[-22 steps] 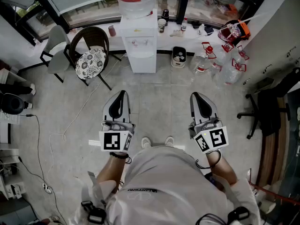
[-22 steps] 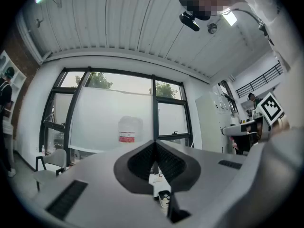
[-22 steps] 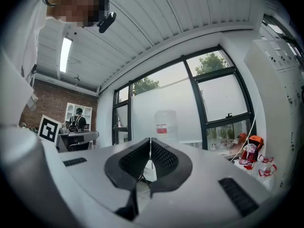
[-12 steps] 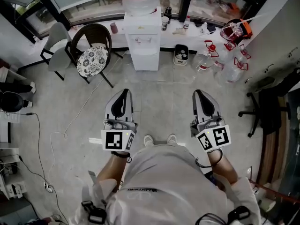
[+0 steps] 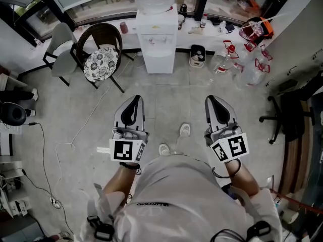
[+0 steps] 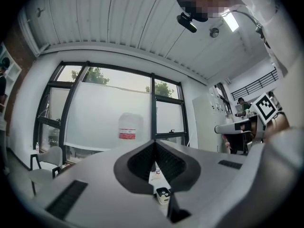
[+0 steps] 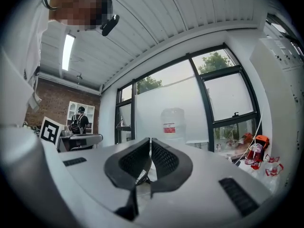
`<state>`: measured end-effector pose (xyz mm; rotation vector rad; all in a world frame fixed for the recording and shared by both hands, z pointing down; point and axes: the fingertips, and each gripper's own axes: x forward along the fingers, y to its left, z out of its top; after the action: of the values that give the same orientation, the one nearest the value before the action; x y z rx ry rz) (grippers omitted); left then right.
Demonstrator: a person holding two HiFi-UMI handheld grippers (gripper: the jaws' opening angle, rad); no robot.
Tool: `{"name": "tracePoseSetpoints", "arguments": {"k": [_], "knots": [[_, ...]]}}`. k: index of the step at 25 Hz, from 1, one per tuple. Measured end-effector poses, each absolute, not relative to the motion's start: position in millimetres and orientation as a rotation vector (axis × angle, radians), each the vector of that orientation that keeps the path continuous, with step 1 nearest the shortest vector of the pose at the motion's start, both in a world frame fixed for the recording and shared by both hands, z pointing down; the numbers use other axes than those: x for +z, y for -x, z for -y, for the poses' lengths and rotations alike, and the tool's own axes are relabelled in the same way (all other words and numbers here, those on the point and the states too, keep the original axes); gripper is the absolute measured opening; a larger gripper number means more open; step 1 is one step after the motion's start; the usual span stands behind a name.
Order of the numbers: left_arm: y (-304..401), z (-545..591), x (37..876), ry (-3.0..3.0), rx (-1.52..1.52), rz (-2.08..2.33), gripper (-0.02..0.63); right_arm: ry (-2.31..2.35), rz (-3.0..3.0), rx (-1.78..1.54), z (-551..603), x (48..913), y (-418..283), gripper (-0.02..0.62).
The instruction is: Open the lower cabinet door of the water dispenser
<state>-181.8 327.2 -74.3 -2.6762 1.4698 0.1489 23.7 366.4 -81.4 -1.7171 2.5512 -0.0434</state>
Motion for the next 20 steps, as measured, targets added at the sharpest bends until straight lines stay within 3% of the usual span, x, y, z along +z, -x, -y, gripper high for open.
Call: {"name": "tracePoseSetpoints", "arguments": {"k": [20], "knots": [[111.5, -194.6, -61.2, 2.659, 0.128, -1.538, 0.002, 1.616, -2.612, -0.135, -221.8, -60.1, -84.4, 0.023]]}}
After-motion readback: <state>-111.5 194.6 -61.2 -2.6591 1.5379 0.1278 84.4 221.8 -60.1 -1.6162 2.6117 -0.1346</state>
